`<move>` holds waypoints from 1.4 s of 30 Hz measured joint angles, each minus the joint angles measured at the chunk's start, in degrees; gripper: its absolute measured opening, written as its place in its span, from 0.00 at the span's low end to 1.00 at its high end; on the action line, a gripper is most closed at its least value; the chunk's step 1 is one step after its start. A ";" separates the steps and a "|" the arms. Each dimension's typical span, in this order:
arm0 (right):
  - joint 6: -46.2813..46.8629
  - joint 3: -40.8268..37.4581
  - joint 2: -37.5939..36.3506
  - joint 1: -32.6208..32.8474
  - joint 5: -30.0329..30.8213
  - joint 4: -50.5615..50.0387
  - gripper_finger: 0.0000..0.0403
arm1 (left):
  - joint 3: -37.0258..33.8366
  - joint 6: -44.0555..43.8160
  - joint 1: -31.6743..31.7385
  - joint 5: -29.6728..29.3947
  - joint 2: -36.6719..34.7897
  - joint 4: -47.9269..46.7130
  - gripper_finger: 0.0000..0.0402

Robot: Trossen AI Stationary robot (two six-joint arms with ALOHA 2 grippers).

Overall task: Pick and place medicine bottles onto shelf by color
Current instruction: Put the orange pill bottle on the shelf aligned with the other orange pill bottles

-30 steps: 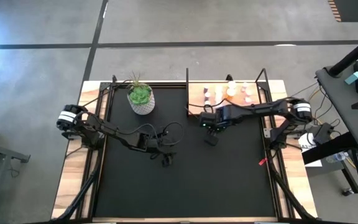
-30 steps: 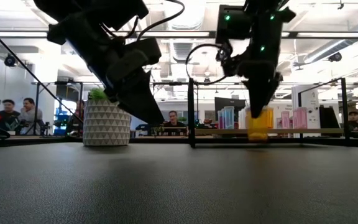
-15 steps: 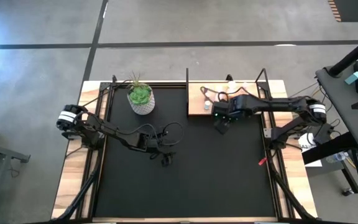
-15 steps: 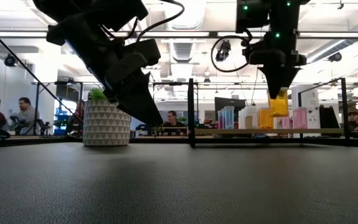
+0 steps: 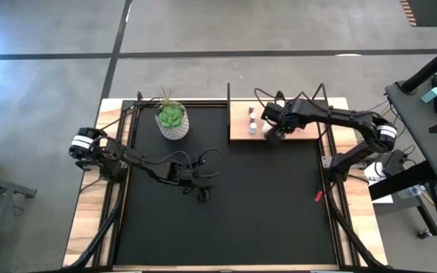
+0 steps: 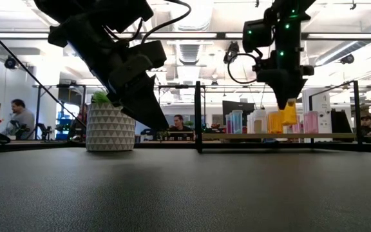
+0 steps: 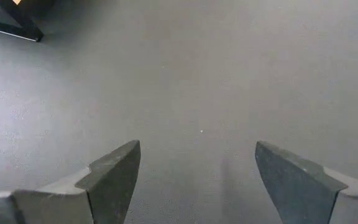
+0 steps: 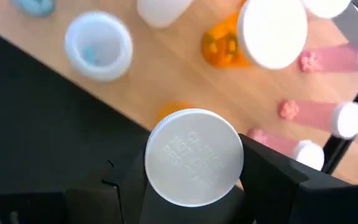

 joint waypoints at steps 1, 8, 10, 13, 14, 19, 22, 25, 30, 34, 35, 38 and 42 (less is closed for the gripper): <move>-0.53 0.00 0.00 -0.66 -0.16 0.53 0.52 | 0.00 0.02 0.00 0.01 0.00 0.00 0.75; -4.04 0.00 0.44 -3.61 -0.83 3.72 0.52 | 0.00 0.07 0.00 0.01 0.00 0.00 0.75; -4.35 -0.02 0.85 -4.11 -0.81 3.69 0.52 | 0.00 0.07 0.00 0.01 0.00 0.00 0.75; -5.21 -0.02 1.57 -4.27 -1.09 3.69 0.52 | 0.00 0.07 0.00 0.01 0.00 0.00 0.75; -5.31 -0.04 1.83 -4.26 -1.15 3.71 0.52 | 0.00 0.07 0.00 0.01 0.00 -0.02 0.75; -6.76 -0.04 2.61 -4.41 -1.93 3.98 0.52 | 0.00 0.07 -0.02 0.01 0.00 -0.01 0.75; -7.41 -0.07 2.80 -4.42 -2.51 4.23 0.52 | 0.00 0.07 -0.02 0.01 0.00 -0.02 0.75; -7.74 -0.07 2.80 -4.54 -2.54 5.31 0.52 | 0.00 0.05 -0.02 0.02 0.00 -0.02 0.75; -9.15 -0.07 2.80 -4.73 -2.56 5.61 0.52 | 0.00 0.04 -0.02 0.01 0.00 -0.02 0.75; -9.74 -0.07 2.80 -4.73 -2.73 5.42 0.52 | 0.00 0.04 -0.02 0.03 0.00 -0.01 0.75; -9.83 -0.07 2.80 -4.73 -2.75 5.43 0.52 | 0.00 0.04 -0.02 0.03 0.00 -0.02 0.75; -10.90 -0.09 2.80 -4.73 -2.75 5.49 0.52 | 0.00 0.04 -0.02 0.03 0.00 -0.02 0.75; -11.88 -0.22 2.81 -4.73 -2.75 5.70 0.52 | 0.00 0.04 -0.02 0.03 0.00 -0.02 0.75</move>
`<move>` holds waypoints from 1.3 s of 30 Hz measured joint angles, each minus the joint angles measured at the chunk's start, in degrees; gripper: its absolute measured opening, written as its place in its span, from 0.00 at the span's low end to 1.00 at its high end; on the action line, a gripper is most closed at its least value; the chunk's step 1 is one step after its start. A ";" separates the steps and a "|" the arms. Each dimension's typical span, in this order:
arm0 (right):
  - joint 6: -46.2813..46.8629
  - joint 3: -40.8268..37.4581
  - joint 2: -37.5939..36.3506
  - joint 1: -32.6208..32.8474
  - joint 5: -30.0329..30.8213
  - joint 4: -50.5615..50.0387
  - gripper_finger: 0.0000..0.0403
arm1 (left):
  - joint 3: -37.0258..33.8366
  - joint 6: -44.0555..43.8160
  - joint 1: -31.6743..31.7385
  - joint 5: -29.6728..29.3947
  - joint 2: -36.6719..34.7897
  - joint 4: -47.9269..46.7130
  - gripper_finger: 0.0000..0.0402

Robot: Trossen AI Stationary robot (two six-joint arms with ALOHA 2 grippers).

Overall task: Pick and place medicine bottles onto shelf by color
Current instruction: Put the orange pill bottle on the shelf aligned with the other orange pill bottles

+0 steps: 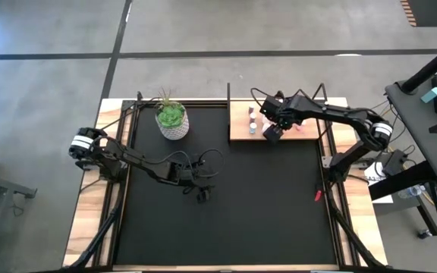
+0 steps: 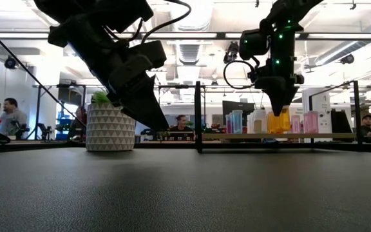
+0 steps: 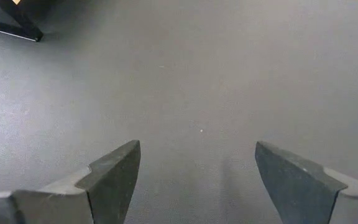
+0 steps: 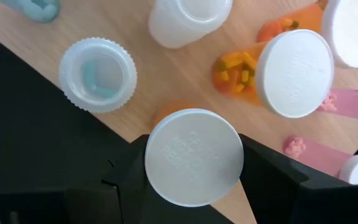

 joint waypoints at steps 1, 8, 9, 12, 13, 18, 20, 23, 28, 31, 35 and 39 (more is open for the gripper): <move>-0.14 -0.07 0.13 0.00 0.00 0.20 0.52 | 0.00 0.00 0.00 0.00 0.00 0.00 0.75; -0.69 -0.96 0.76 0.00 -0.13 1.23 0.52 | 0.00 -0.02 0.00 0.00 0.00 0.01 0.75; -0.71 -0.96 0.76 0.00 -0.13 1.25 0.52 | 0.00 -0.02 0.00 0.00 0.00 0.00 0.75; -0.84 -1.01 0.65 0.00 -0.15 1.39 0.52 | 0.00 -0.02 0.00 0.00 0.00 0.00 0.75; -0.84 -1.03 0.60 0.00 -0.15 1.40 0.52 | 0.00 -0.02 0.00 0.00 0.00 0.00 0.75; -0.47 -1.07 0.56 0.00 0.05 1.45 0.52 | 0.00 -0.02 0.00 0.00 0.00 0.00 0.75; -0.33 -1.07 0.54 0.00 0.21 1.45 0.52 | 0.00 -0.02 0.00 0.00 0.00 0.00 0.75; 0.05 -1.07 0.52 0.00 0.25 1.45 0.52 | 0.00 -0.03 0.00 0.00 0.00 0.00 0.75; 0.10 -1.07 0.52 0.00 0.28 1.45 0.52 | 0.00 -0.03 0.00 0.00 0.00 0.00 0.75; -0.92 -0.89 0.52 0.00 0.40 1.07 0.52 | 0.00 -0.02 0.00 0.00 0.00 0.00 0.75; -0.84 -0.50 0.54 0.00 1.18 1.00 0.52 | 0.00 -0.03 0.00 0.00 0.00 0.00 0.75; -0.84 -0.46 0.54 0.00 1.20 1.01 0.51 | 0.00 -0.04 0.01 0.00 0.00 0.00 0.75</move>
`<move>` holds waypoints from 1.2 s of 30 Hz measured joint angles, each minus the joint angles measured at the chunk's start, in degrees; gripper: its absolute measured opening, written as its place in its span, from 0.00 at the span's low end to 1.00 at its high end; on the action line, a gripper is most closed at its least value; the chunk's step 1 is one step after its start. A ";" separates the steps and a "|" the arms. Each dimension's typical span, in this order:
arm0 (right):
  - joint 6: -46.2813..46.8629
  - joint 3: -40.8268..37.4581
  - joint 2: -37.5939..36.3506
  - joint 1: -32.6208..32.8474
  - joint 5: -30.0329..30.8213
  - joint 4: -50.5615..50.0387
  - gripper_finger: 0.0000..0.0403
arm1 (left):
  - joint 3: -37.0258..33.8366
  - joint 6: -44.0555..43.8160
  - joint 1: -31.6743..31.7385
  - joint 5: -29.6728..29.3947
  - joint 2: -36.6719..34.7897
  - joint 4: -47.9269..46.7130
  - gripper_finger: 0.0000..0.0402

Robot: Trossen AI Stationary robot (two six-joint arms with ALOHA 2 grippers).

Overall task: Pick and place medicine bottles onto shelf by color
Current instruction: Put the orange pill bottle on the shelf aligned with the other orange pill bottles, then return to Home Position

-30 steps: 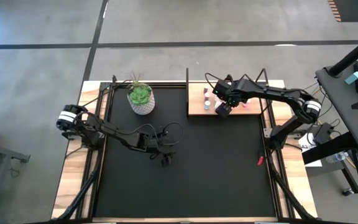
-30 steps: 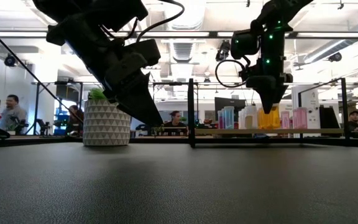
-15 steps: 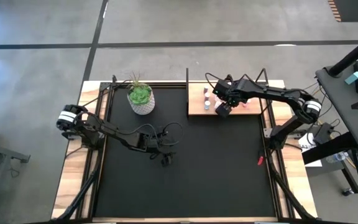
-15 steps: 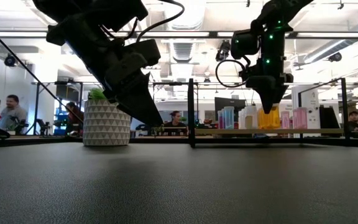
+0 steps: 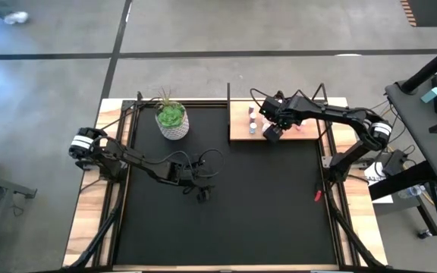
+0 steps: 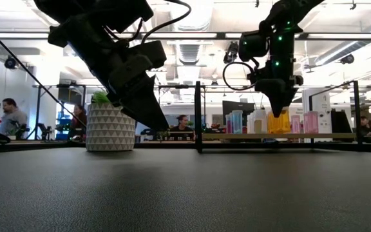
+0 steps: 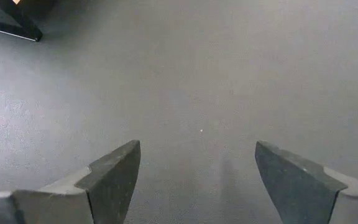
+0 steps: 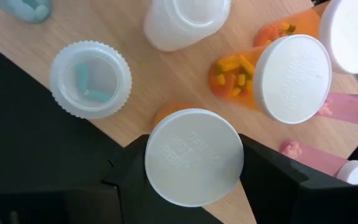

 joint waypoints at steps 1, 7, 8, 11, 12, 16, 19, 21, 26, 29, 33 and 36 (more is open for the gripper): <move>0.00 0.00 0.00 0.00 0.00 0.02 0.52 | 0.00 0.01 0.01 0.00 0.00 0.00 0.75; 0.72 0.02 0.00 0.00 0.06 0.25 0.60 | 0.00 0.02 0.00 0.00 0.00 0.00 0.75; 0.85 0.02 0.00 0.00 0.11 0.27 0.61 | 0.00 0.01 -0.01 0.01 0.00 0.00 0.75; 0.87 0.09 -0.08 0.00 1.00 0.10 0.66 | 0.00 0.02 0.01 0.00 0.00 0.00 0.75; 0.87 0.30 -0.12 0.00 1.03 -0.35 0.66 | 0.00 0.02 -0.01 0.00 0.00 0.00 0.75; 0.85 3.06 -0.70 0.00 1.05 -3.31 0.67 | 0.00 0.02 0.01 0.00 -0.01 0.00 0.75; 0.86 6.26 -1.58 0.00 1.12 -6.14 0.67 | 0.02 0.81 0.06 0.01 -0.73 -0.19 0.75; 0.34 8.00 -2.71 0.05 1.15 -6.43 0.67 | 0.08 2.60 0.04 0.00 -2.33 -0.12 0.75; -1.65 8.73 -7.88 1.54 1.20 -3.36 0.67 | 0.07 5.32 0.04 -2.35 -10.47 -5.18 0.75; -2.15 6.82 -12.09 2.91 1.16 1.16 0.67 | 0.00 5.35 0.04 -4.36 -17.06 -9.66 0.75; -3.44 2.62 -17.73 5.52 1.18 6.85 0.67 | -0.91 6.51 -0.01 -5.17 -25.44 -11.99 0.75; -3.80 -0.98 -21.69 8.15 1.00 10.84 0.67 | -2.98 8.41 -0.03 -5.69 -31.83 -11.85 0.75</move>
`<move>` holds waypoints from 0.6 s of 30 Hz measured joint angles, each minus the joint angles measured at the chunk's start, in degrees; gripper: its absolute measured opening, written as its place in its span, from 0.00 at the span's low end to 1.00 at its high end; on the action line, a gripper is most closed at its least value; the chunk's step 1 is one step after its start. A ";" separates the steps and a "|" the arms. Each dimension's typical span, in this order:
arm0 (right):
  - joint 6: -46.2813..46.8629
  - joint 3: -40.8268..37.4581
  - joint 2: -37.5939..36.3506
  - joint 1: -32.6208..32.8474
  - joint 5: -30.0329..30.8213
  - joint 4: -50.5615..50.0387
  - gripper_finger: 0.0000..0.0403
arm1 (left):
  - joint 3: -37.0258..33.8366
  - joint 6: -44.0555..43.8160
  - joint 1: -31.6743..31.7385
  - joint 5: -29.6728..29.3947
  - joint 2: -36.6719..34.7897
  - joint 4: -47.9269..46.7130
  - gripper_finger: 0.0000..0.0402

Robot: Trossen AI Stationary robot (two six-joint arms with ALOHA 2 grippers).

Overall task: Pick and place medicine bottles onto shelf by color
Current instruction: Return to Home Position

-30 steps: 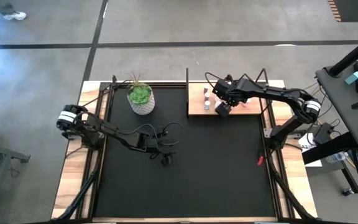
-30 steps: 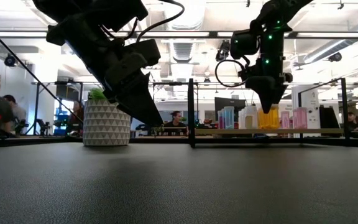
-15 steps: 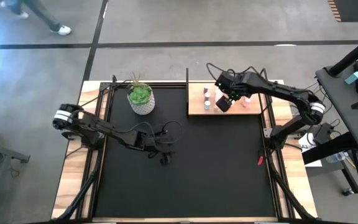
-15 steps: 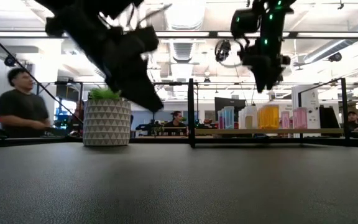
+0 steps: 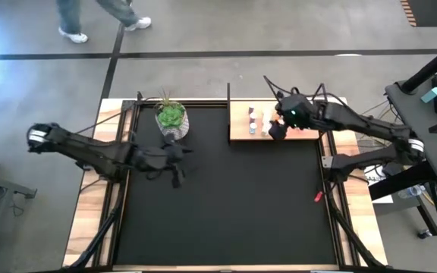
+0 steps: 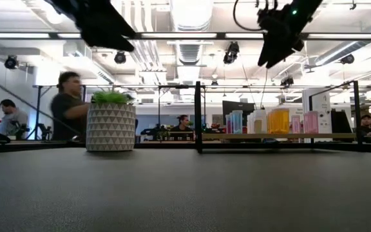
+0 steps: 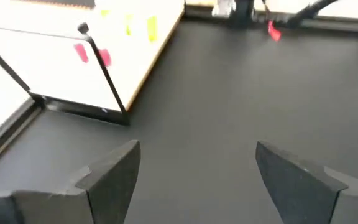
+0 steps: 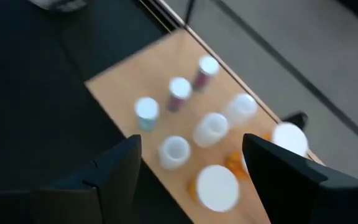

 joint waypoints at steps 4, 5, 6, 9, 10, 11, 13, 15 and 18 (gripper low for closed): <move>-1.08 -5.00 -4.61 4.28 0.01 5.98 0.67 | -4.68 0.54 0.02 -0.40 -8.45 3.01 0.75; -1.34 -6.09 -5.51 5.48 0.00 7.45 0.67 | -6.26 0.78 0.02 -0.40 -10.35 4.81 0.75; -1.58 -7.18 -6.31 6.61 -0.02 8.98 0.67 | -7.78 0.85 0.02 -0.40 -12.04 6.48 0.75; -2.78 -10.46 -8.20 10.20 -0.02 13.96 0.66 | -13.23 1.71 0.00 -0.38 -16.48 12.81 0.75; -3.15 -11.67 -8.64 11.37 -0.02 16.03 0.66 | -15.09 2.19 0.00 -0.32 -17.59 15.41 0.75; -3.63 -12.74 -8.94 12.60 0.00 17.83 0.66 | -16.97 2.96 0.00 -0.25 -18.66 17.80 0.75; -4.81 -14.93 -9.43 15.09 -0.01 21.41 0.66 | -20.50 3.83 0.02 -0.20 -20.19 22.67 0.75; -5.27 -16.87 -9.71 17.56 -0.06 24.62 0.66 | -23.91 5.16 0.02 -0.11 -21.19 27.99 0.75; -5.49 -20.19 -10.11 21.20 -0.04 29.37 0.66 | -28.67 7.60 0.02 0.01 -21.94 36.18 0.75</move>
